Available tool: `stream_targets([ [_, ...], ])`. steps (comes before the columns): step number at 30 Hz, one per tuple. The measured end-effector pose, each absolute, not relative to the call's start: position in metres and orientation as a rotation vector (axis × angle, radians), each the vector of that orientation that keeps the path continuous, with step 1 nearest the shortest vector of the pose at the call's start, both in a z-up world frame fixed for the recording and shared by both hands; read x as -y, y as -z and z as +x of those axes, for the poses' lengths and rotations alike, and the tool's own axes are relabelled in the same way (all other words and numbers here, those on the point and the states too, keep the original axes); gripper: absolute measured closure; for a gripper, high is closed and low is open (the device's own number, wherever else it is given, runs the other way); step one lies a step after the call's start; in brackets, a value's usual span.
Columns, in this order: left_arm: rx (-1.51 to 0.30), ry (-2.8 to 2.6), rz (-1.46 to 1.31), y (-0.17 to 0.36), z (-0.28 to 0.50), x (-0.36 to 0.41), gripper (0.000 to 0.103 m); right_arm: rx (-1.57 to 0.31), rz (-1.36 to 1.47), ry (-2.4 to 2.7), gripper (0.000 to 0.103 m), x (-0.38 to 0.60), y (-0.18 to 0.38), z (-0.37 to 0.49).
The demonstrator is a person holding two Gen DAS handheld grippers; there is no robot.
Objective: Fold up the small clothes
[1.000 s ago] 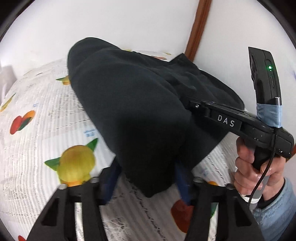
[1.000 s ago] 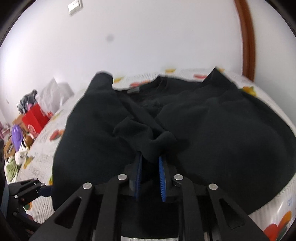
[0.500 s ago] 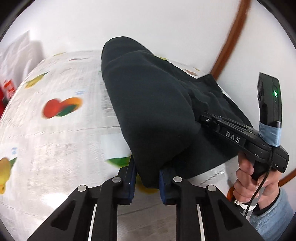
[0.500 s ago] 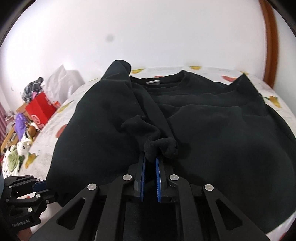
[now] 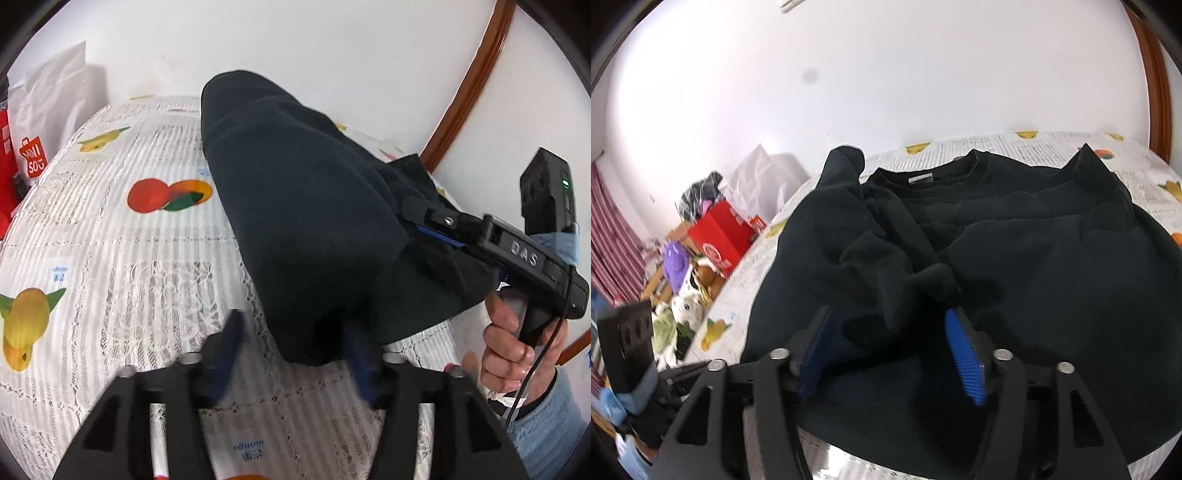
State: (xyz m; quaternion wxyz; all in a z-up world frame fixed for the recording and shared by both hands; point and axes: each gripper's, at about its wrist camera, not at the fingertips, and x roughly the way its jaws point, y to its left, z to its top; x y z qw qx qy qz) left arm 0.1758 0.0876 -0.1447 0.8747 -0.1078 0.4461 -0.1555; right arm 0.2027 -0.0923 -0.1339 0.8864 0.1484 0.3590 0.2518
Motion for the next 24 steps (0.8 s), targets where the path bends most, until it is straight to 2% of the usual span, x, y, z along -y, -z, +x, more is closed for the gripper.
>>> stream_targets([
  [4, -0.95, 0.323, -0.24, 0.153, 0.189, -0.077, 0.042, -0.792, 0.353, -0.493, 0.033, 0.078, 0.144, 0.221],
  [9, -0.936, 0.317, -0.209, 0.156, 0.19, -0.061, 0.034, -0.816, 0.431, -0.496, 0.026, 0.069, 0.15, 0.243],
  [11, -0.934, 0.304, -0.171, 0.157, 0.192, -0.052, 0.034, -0.815, 0.434, -0.501, 0.025, 0.066, 0.147, 0.247],
  [12, -0.931, 0.296, -0.155, 0.158, 0.193, -0.049, 0.034, -0.802, 0.426, -0.507, 0.028, 0.064, 0.146, 0.248],
  [13, -0.929, 0.286, -0.139, 0.158, 0.193, -0.046, 0.035, -0.793, 0.413, -0.516, 0.04, 0.061, 0.144, 0.248],
  [14, -0.929, 0.277, -0.129, 0.159, 0.194, -0.042, 0.034, -0.784, 0.396, -0.525, 0.063, 0.06, 0.142, 0.247],
  [15, -0.93, 0.267, -0.122, 0.159, 0.195, -0.04, 0.035, -0.771, 0.381, -0.531, 0.075, 0.058, 0.141, 0.246],
  [17, -0.937, 0.24, -0.095, 0.159, 0.196, -0.032, 0.034, -0.722, 0.376, -0.551, 0.083, 0.063, 0.132, 0.24],
  [19, -0.941, 0.212, -0.059, 0.159, 0.198, -0.025, 0.032, -0.595, 0.398, -0.574, 0.086, 0.08, 0.112, 0.221],
  [24, -0.936, 0.207, -0.069, 0.158, 0.197, -0.023, 0.032, -0.316, 0.454, -0.501, 0.088, 0.145, 0.085, 0.155],
])
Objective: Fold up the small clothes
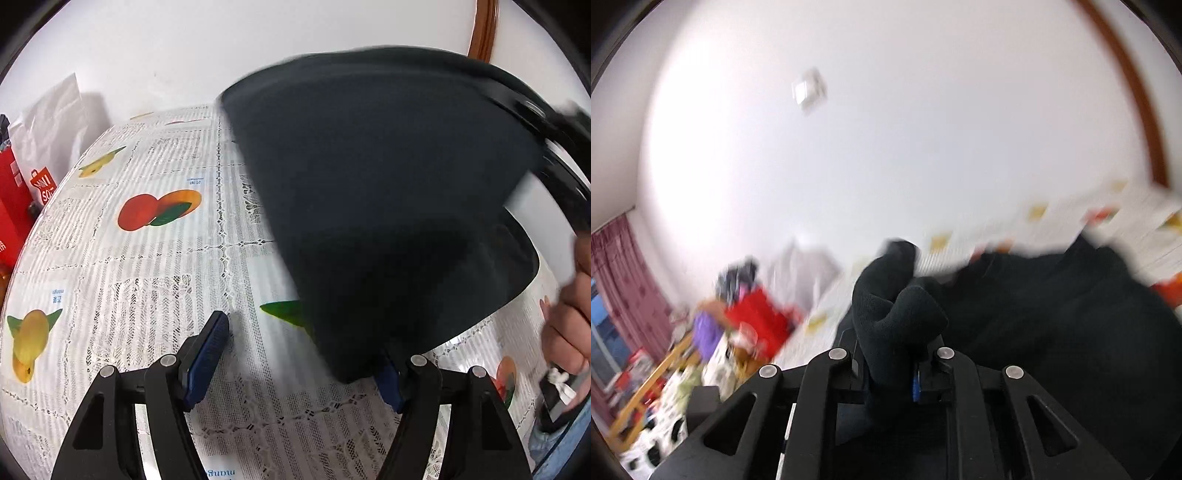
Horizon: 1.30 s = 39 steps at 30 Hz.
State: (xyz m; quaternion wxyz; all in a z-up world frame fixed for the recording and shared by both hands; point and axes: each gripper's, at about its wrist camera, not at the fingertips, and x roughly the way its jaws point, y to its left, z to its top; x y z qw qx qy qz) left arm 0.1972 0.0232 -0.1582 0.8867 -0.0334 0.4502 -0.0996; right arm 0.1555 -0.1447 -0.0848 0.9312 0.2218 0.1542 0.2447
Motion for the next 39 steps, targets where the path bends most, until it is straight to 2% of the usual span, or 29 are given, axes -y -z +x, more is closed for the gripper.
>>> stream_targets([
  [2, -0.932, 0.21, -0.066, 0.158, 0.196, -0.022, 0.031, -0.368, 0.429, -0.393, 0.088, 0.162, 0.098, 0.144],
  [6, -0.933, 0.214, -0.036, 0.157, 0.194, -0.018, 0.03, -0.586, 0.406, -0.309, 0.086, 0.179, 0.137, 0.147],
  [9, -0.935, 0.217, -0.017, 0.156, 0.195, -0.014, 0.031, -0.636, 0.419, -0.311, 0.08, 0.182, 0.147, 0.148],
  [12, -0.927, 0.277, -0.041, 0.153, 0.191, -0.016, 0.032, -0.635, 0.461, -0.314, 0.06, 0.188, 0.148, 0.148],
  [13, -0.923, 0.296, -0.06, 0.151, 0.189, -0.017, 0.032, -0.626, 0.488, -0.318, 0.047, 0.191, 0.149, 0.148],
  [14, -0.919, 0.304, -0.071, 0.15, 0.187, -0.015, 0.032, -0.62, 0.516, -0.327, 0.037, 0.194, 0.15, 0.148],
  [22, -0.933, 0.322, -0.019, 0.154, 0.198, 0.021, 0.031, -0.692, 0.563, -0.36, 0.036, 0.177, 0.155, 0.188],
  [24, -0.947, 0.298, 0.0, 0.16, 0.204, 0.023, 0.03, -0.721, 0.503, -0.307, 0.045, 0.166, 0.158, 0.198],
  [26, -0.946, 0.281, 0.008, 0.161, 0.206, 0.022, 0.029, -0.717, 0.46, -0.3, 0.08, 0.158, 0.155, 0.2],
  [28, -0.953, 0.272, 0.001, 0.163, 0.21, 0.019, 0.029, -0.693, 0.418, -0.327, 0.091, 0.154, 0.145, 0.2],
  [31, -0.968, 0.259, 0.014, 0.164, 0.217, 0.02, 0.029, -0.586, 0.348, -0.358, 0.096, 0.162, 0.121, 0.189],
  [35, -0.965, 0.247, 0.0, 0.167, 0.225, 0.015, 0.028, -0.414, 0.404, -0.306, 0.096, 0.212, 0.102, 0.162],
  [37, -0.962, 0.246, 0.008, 0.167, 0.226, 0.016, 0.027, -0.436, 0.424, -0.225, 0.096, 0.234, 0.113, 0.159],
  [39, -0.96, 0.238, 0.023, 0.167, 0.225, 0.018, 0.026, -0.537, 0.441, -0.221, 0.096, 0.246, 0.134, 0.17],
])
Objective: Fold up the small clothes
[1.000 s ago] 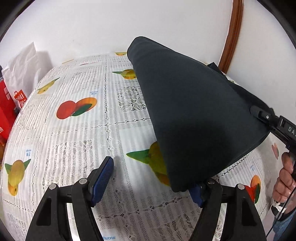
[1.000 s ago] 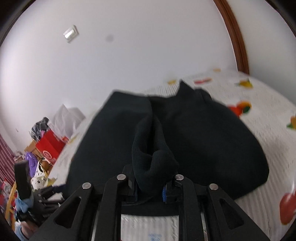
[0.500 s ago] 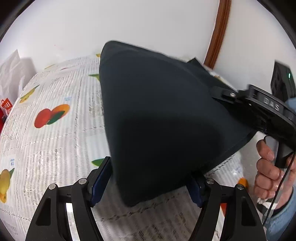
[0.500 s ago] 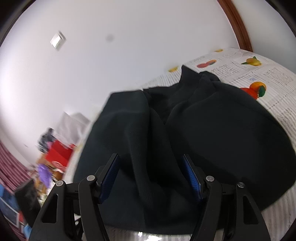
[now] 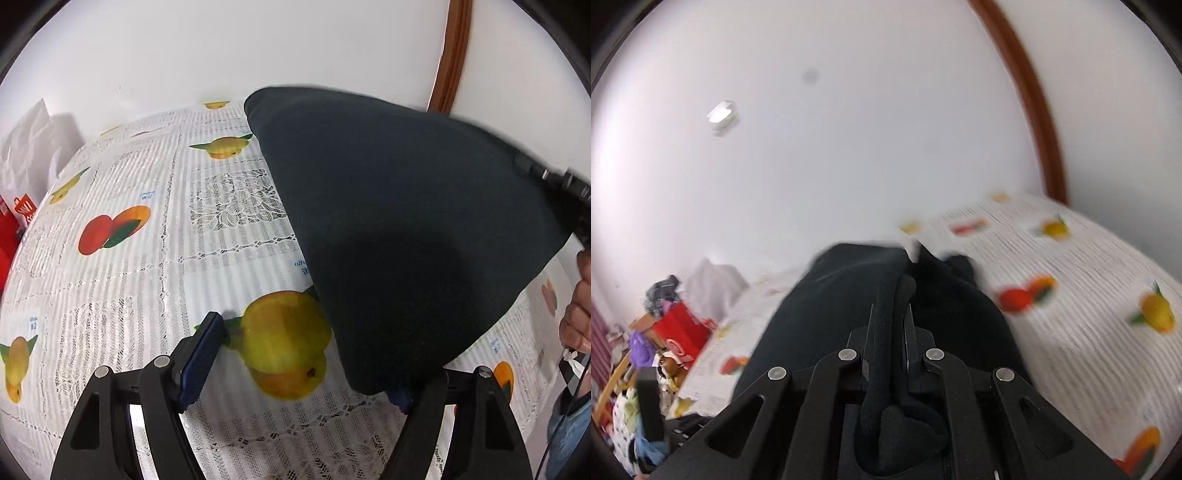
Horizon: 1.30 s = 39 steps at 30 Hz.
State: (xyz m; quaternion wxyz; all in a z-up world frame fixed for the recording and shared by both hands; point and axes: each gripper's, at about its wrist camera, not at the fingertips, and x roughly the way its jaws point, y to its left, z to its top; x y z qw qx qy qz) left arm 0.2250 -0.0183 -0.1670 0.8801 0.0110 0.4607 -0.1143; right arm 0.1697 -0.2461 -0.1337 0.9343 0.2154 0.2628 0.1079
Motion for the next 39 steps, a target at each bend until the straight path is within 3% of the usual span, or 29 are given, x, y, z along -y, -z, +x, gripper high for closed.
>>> stream_targets([
  [4, -0.958, 0.246, 0.02, 0.167, 0.227, 0.017, 0.026, -0.643, 0.44, -0.22, 0.093, 0.246, 0.162, 0.178],
  [6, -0.941, 0.287, -0.006, 0.166, 0.224, 0.016, 0.028, -0.628, 0.441, -0.218, 0.086, 0.247, 0.161, 0.173],
  [8, -0.914, 0.33, -0.05, 0.16, 0.213, 0.015, 0.028, -0.635, 0.469, -0.235, 0.07, 0.25, 0.162, 0.172],
  [10, -0.9, 0.351, -0.059, 0.157, 0.21, 0.02, 0.028, -0.645, 0.494, -0.26, 0.065, 0.25, 0.162, 0.176],
  [15, -0.927, 0.351, 0.003, 0.16, 0.225, 0.051, 0.028, -0.672, 0.471, -0.234, 0.066, 0.241, 0.164, 0.189],
  [16, -0.941, 0.33, 0.033, 0.164, 0.23, 0.057, 0.028, -0.677, 0.46, -0.219, 0.073, 0.239, 0.164, 0.192],
  [17, -0.955, 0.312, 0.051, 0.167, 0.232, 0.063, 0.025, -0.68, 0.451, -0.214, 0.087, 0.238, 0.163, 0.193],
  [20, -0.956, 0.294, 0.044, 0.168, 0.234, 0.066, 0.025, -0.691, 0.387, -0.219, 0.095, 0.234, 0.153, 0.199],
  [26, -0.963, 0.272, 0.05, 0.167, 0.234, 0.065, 0.023, -0.462, 0.421, -0.26, 0.096, 0.272, 0.115, 0.171],
  [33, -0.962, 0.27, 0.056, 0.169, 0.235, 0.065, 0.022, -0.65, 0.414, -0.158, 0.095, 0.291, 0.167, 0.187],
  [39, -0.966, 0.275, 0.049, 0.168, 0.235, 0.064, 0.021, -0.636, 0.32, -0.087, 0.081, 0.288, 0.159, 0.164],
])
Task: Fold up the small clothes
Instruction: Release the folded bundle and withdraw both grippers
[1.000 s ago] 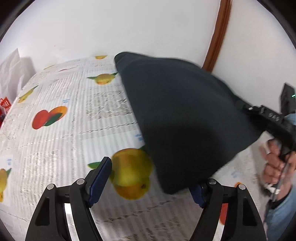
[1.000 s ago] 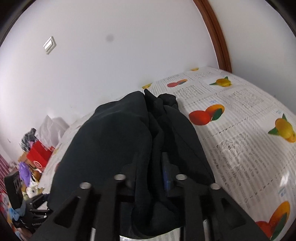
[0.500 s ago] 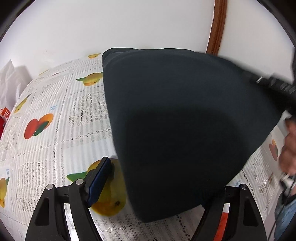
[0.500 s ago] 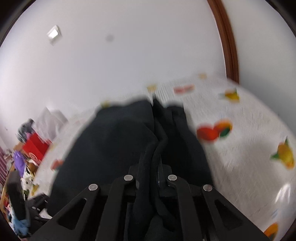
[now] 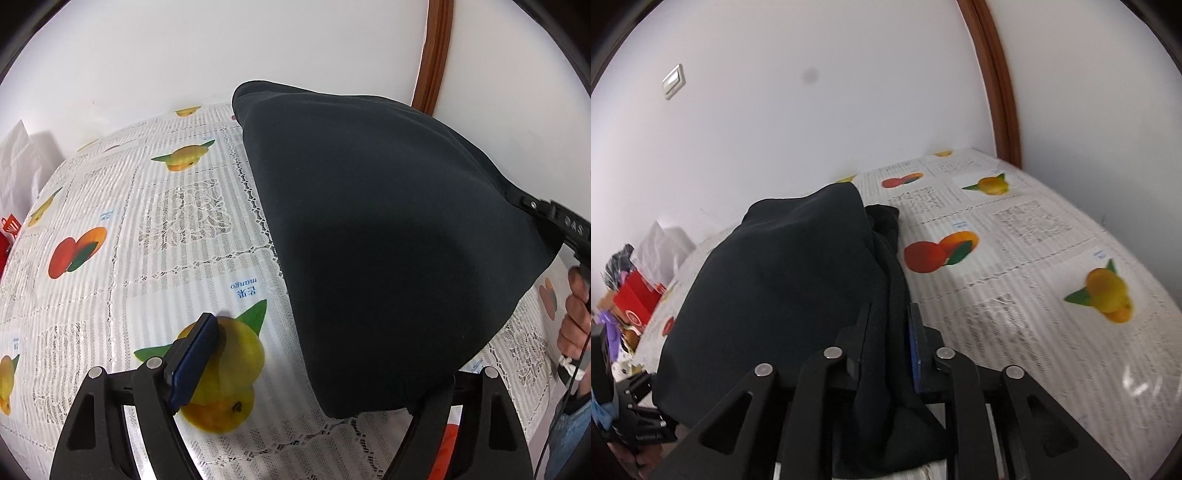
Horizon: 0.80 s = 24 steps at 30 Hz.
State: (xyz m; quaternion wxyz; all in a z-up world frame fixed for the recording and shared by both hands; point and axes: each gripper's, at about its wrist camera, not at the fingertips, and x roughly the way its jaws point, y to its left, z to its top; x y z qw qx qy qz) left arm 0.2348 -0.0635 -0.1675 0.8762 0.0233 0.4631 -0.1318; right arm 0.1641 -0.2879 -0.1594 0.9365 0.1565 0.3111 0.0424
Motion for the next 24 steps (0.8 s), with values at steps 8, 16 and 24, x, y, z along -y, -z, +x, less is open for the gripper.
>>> stream_targets([
  [8, -0.93, 0.328, 0.047, 0.157, 0.218, 0.052, 0.024, -0.627, 0.191, -0.06, 0.069, 0.305, 0.143, 0.105],
  [16, -0.916, 0.354, 0.0, 0.147, 0.205, 0.051, 0.032, -0.744, 0.208, -0.179, 0.066, 0.303, 0.159, 0.084],
  [24, -0.908, 0.361, 0.008, 0.145, 0.206, 0.056, 0.086, -0.719, 0.243, -0.188, 0.096, 0.274, 0.18, 0.13],
])
